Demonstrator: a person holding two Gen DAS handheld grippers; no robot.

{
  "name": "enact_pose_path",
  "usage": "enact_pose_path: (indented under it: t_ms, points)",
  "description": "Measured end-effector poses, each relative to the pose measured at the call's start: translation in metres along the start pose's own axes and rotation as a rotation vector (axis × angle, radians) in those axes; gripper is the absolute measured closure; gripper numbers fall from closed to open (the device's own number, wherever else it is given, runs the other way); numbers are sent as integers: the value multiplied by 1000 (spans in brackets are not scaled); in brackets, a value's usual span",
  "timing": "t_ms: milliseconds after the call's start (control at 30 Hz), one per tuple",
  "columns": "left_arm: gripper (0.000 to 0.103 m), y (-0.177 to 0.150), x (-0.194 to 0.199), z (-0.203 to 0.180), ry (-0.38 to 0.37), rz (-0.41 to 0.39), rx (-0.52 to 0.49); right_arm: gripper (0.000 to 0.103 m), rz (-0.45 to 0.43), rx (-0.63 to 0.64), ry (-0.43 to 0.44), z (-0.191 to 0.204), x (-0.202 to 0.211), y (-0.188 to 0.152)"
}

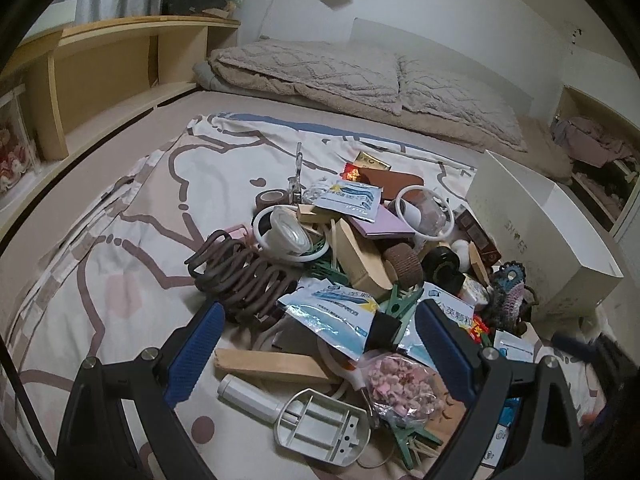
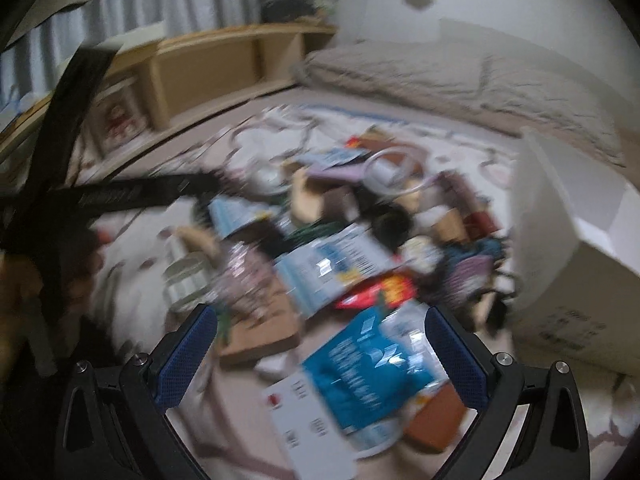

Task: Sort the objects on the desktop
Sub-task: 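Move both tools down over the pile of items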

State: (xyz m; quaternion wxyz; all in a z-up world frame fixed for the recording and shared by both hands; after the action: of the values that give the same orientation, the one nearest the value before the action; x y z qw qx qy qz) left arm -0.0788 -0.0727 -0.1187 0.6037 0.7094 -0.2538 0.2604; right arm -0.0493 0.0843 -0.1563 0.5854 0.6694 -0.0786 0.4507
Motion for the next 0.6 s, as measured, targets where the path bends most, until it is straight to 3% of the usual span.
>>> enact_pose_path:
  t_ms: [167,367,600]
  points:
    - [6,2,0,3,-1,-3,17,0,63,92,21,22,-12,-15]
    - [6,2,0,9,-2,0,50,0,126,113,22,27,-23,-28]
    - [6,0,-2,13,4,18,61,0,135,144,-85,19,-28,-30]
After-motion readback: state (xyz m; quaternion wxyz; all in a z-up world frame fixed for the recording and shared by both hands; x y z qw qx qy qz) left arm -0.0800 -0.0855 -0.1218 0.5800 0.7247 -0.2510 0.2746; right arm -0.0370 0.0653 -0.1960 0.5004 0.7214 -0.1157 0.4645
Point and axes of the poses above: each gripper's, at about its wrist camera, not at the fingertips, and x roughly against the way its jaws point, z to its left, y to its top, the point moved 7 cm from there along -x, roughly the way its jaws point, and after that the axes turned 1 degree about -x, right-handed, at the moved point
